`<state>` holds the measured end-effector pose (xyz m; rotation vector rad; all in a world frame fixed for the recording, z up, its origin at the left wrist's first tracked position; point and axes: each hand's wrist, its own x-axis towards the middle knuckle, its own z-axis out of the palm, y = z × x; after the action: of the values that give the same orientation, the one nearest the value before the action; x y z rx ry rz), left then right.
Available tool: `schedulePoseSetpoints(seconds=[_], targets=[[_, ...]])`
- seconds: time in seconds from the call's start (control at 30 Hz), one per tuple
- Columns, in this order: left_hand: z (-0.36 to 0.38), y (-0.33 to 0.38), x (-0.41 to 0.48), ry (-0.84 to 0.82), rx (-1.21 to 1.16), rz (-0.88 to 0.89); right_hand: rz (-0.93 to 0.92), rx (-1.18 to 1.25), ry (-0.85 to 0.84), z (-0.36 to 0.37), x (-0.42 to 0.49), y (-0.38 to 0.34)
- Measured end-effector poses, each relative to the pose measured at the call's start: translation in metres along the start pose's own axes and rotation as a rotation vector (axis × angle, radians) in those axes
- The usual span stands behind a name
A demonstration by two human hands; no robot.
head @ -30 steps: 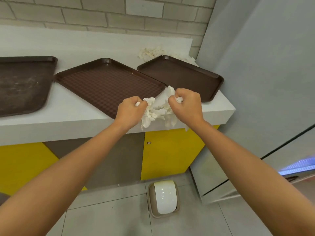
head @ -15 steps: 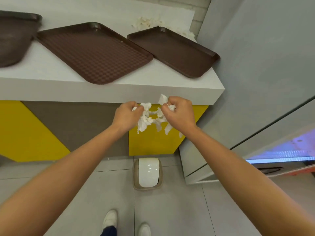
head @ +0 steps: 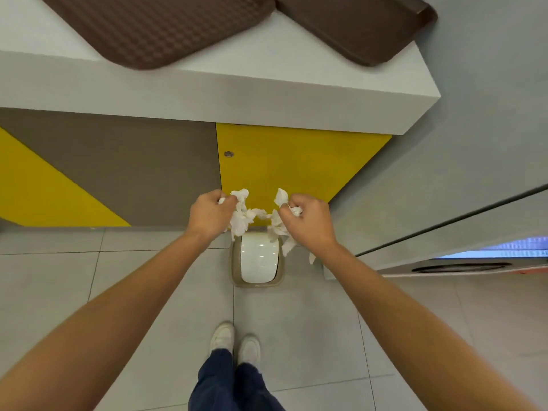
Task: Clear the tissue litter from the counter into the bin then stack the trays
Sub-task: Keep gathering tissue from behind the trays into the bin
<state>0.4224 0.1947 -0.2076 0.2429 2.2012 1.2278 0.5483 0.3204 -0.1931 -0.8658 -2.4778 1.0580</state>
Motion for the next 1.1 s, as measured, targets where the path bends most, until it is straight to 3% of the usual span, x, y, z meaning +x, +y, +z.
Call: schedulePoseSetpoints(seconds=[0.5, 0.77, 0.93, 1.1], targets=[[0.080, -0.170, 0.077, 0.048, -0.084, -0.313, 0.527, 0.200, 0.011, 0.160, -0.038, 0.168], [0.121, -0.262, 0.102, 0.034, -0.102, -0.411, 0.863, 0.311, 0.126, 0.247, -0.053, 0.251], [0.138, -0.294, 0.105, 0.037, -0.136, -0.456, 1.180, 0.421, 0.220, 0.287, -0.053, 0.281], [0.148, -0.311, 0.108, 0.004, -0.129, -0.450, 1.368, 0.526, 0.233, 0.311, -0.045, 0.288]])
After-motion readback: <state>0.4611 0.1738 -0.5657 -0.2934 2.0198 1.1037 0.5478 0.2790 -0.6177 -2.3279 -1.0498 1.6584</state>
